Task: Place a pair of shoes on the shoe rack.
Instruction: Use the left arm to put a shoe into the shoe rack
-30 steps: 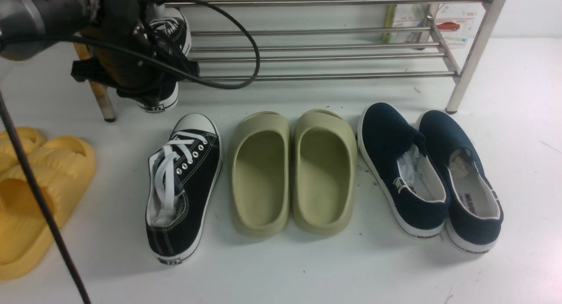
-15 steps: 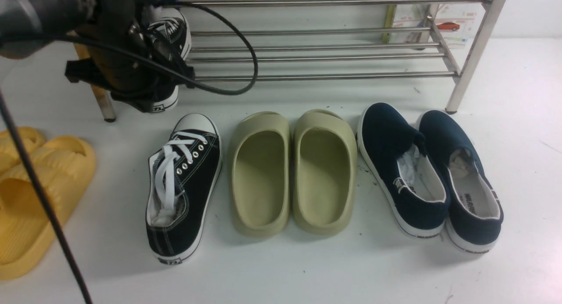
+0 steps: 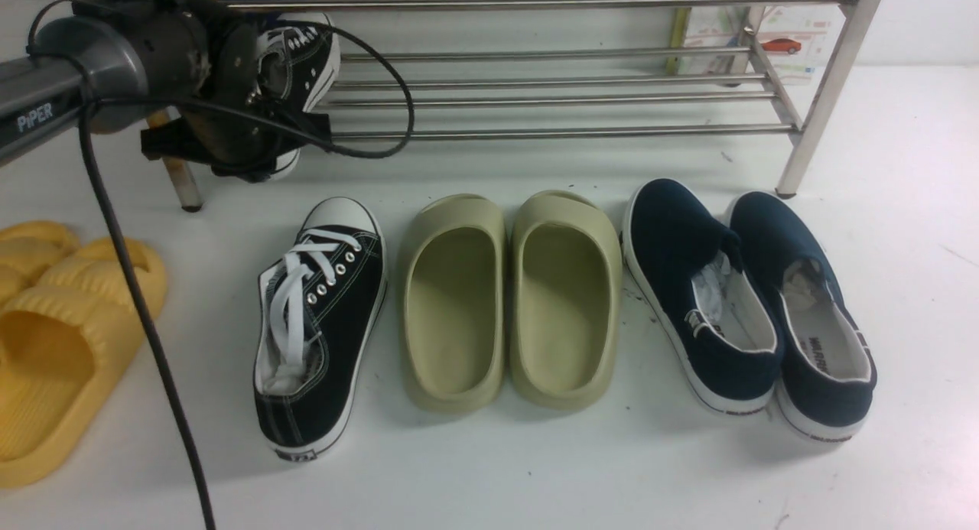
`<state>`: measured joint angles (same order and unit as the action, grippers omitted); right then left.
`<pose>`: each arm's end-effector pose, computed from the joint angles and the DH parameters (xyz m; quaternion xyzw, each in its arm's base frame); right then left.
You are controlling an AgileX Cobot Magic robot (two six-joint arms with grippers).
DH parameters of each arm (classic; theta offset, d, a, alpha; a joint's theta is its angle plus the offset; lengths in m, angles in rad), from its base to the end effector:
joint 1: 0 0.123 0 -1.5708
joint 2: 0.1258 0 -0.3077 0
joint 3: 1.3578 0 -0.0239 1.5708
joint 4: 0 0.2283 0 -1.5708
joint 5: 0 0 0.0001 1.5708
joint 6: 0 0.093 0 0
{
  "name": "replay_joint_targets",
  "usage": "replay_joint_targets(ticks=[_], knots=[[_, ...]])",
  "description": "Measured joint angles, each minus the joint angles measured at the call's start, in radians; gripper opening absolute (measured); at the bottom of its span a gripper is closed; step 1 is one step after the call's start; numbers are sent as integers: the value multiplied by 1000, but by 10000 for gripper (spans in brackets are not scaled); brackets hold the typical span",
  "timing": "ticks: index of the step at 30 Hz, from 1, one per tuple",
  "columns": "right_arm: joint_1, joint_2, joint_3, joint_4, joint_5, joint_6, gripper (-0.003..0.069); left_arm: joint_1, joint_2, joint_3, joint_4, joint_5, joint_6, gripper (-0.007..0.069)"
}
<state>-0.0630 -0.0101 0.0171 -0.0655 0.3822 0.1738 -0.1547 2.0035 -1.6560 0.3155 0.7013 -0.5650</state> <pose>0.0086 -0.0028 0.1730 0.0780 0.8014 0.0050 0.5930 0.4413 -0.0499 0.2748 -0.1096 0.9395 0.0199 0.3239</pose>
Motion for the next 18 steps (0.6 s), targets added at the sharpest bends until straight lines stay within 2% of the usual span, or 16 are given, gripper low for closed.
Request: replay_joint_targets(ticks=[2, 10, 18], knots=[[0, 0, 0, 0, 0, 0, 239, 8, 20, -30, -10, 12, 7, -13], [0, 0, 0, 0, 0, 0, 239, 11, 50, -115, -125, 88, 152, -11], [0, 0, 0, 0, 0, 0, 239, 9, 0, -124, -142, 141, 190, -9]])
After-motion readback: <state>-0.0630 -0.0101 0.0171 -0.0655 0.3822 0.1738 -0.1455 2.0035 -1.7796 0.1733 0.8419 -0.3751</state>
